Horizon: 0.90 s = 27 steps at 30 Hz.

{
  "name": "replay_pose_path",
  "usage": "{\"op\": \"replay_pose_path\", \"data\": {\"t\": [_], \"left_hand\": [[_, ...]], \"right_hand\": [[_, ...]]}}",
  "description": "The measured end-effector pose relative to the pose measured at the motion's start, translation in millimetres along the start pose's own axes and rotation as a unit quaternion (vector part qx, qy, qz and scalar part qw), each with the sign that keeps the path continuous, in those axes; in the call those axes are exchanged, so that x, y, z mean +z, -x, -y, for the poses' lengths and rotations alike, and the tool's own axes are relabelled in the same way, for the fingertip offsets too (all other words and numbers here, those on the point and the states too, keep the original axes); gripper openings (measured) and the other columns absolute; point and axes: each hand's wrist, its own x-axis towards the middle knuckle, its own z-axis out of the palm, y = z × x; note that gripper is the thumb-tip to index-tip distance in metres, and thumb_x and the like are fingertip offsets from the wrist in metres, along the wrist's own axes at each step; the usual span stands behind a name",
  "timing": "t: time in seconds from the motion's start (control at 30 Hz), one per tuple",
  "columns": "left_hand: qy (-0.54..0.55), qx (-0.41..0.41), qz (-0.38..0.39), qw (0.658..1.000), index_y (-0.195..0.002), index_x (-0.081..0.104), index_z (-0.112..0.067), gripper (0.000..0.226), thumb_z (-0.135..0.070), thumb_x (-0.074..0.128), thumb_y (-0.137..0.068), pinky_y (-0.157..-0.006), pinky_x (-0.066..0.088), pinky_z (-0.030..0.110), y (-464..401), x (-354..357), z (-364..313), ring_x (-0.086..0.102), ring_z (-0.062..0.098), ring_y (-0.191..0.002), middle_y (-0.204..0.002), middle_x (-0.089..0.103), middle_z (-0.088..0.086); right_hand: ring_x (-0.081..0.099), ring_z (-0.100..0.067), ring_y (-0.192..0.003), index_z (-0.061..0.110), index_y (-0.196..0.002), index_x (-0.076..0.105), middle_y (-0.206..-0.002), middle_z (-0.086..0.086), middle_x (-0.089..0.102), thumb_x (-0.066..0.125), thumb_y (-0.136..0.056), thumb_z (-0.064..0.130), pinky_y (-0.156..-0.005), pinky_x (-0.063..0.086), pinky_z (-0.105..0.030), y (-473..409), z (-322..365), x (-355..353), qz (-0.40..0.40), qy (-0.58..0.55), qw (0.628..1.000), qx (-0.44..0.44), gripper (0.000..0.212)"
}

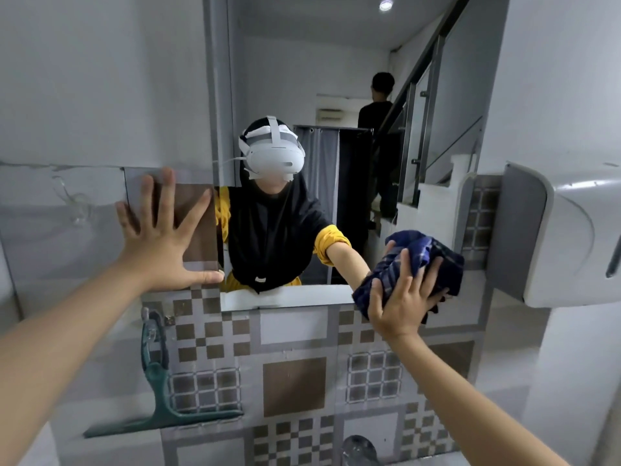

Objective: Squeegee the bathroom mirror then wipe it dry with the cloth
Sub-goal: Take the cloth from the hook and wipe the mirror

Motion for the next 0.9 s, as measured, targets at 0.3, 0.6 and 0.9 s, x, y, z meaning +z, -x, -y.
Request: {"op": "replay_pose_path", "data": {"t": [0.3,0.6,0.9], "left_hand": [[-0.001,0.015,-0.027,1.0,-0.133,-0.034,-0.046,0.13,-0.084,0.058,-0.049,-0.089,-0.033,0.054,-3.0,4.6,6.1,-0.052,0.03,-0.122,-0.135,-0.057,0.002],[0.102,0.067,-0.046,0.991,-0.141,-0.015,-0.049,0.103,-0.047,0.065,-0.075,-0.108,-0.013,0.062,-0.5,1.8,23.8,-0.042,0.025,-0.132,-0.145,-0.043,-0.006],[0.567,-0.035,-0.133,0.812,-0.11,0.058,-0.017,0.027,-0.013,0.05,-0.085,-0.088,0.052,0.032,69.2,-23.6,50.5,0.064,0.019,-0.101,-0.108,0.066,0.005]], "right_hand": [[-0.005,-0.02,-0.15,0.03,-0.145,0.023,-0.147,-0.017,0.044,0.044,-0.085,0.05,-0.107,0.002,-0.071,49.9,113.4,26.9,-0.012,-0.062,0.997,-0.036,0.067],[0.0,-0.016,-0.15,0.023,-0.127,0.044,-0.148,-0.008,0.045,0.056,-0.079,0.038,-0.108,0.003,-0.069,88.8,225.6,32.4,0.062,-0.155,0.979,-0.12,0.051],[0.049,-0.024,-0.129,0.021,-0.135,0.038,-0.134,-0.003,0.057,0.059,-0.081,0.024,-0.097,0.045,-0.053,71.4,278.3,-26.9,0.2,-0.394,0.885,-0.148,0.058]]}}
